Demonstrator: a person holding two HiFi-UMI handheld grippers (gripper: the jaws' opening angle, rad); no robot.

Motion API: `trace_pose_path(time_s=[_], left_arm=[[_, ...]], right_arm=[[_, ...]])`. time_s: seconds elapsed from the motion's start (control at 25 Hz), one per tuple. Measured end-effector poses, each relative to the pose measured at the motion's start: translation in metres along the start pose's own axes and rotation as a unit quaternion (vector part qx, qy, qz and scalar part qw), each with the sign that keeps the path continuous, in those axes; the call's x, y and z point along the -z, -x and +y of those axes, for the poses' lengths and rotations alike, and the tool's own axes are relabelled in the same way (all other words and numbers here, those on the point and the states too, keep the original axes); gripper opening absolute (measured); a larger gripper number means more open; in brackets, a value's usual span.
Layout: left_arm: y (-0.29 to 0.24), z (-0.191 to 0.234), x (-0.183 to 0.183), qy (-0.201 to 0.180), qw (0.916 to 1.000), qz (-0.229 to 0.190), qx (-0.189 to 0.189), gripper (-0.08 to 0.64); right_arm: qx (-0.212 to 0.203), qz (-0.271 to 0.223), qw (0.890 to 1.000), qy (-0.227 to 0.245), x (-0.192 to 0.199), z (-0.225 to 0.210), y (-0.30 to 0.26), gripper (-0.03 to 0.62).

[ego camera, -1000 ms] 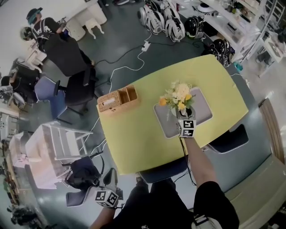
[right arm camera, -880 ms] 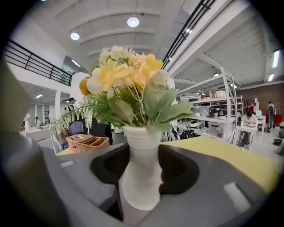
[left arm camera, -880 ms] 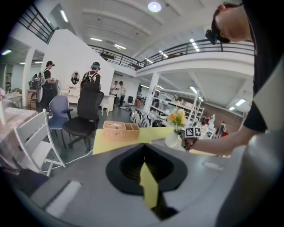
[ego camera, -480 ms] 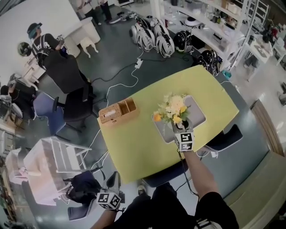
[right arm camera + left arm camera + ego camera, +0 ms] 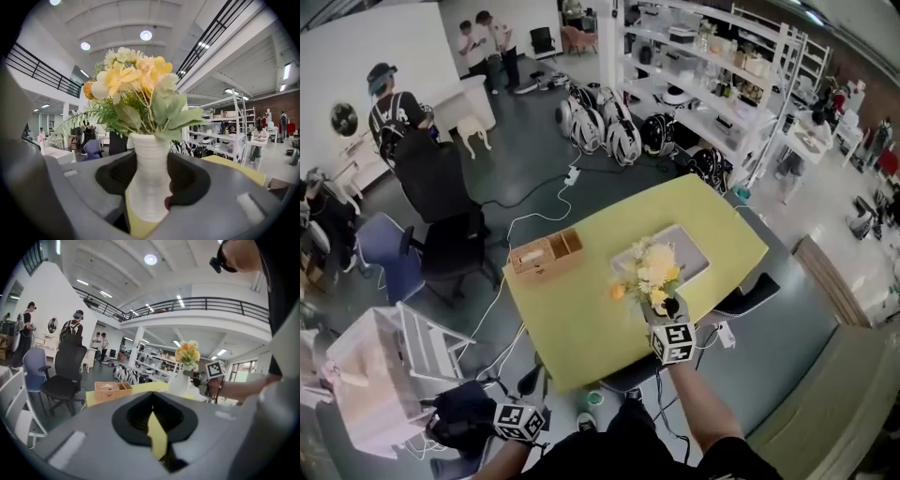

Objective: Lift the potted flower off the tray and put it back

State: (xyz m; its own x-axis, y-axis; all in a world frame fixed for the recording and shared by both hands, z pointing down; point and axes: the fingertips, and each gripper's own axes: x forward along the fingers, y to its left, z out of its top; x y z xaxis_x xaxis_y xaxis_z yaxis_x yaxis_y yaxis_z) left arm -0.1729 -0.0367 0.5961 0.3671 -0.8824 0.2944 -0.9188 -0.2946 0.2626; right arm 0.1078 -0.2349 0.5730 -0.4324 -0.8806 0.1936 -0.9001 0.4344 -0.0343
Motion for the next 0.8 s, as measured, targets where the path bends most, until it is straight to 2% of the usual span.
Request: trace_pose_path(time_s=[0.44,0.8], left_arm=[[0.082,-0.003,-0.012,-0.004,0.9958,-0.02,0.089,0.006],[0.103,-0.039,-0.026,-0.019,0.9907,-0.051,0.125,0.007]], right_arm=[[0.011,-0.019,1.0,-0.001,-0.054,0.14,0.142,0.21],[-0.002,-0.02,1.0,-0.016,-0.056,0.197,0.226,0.21]])
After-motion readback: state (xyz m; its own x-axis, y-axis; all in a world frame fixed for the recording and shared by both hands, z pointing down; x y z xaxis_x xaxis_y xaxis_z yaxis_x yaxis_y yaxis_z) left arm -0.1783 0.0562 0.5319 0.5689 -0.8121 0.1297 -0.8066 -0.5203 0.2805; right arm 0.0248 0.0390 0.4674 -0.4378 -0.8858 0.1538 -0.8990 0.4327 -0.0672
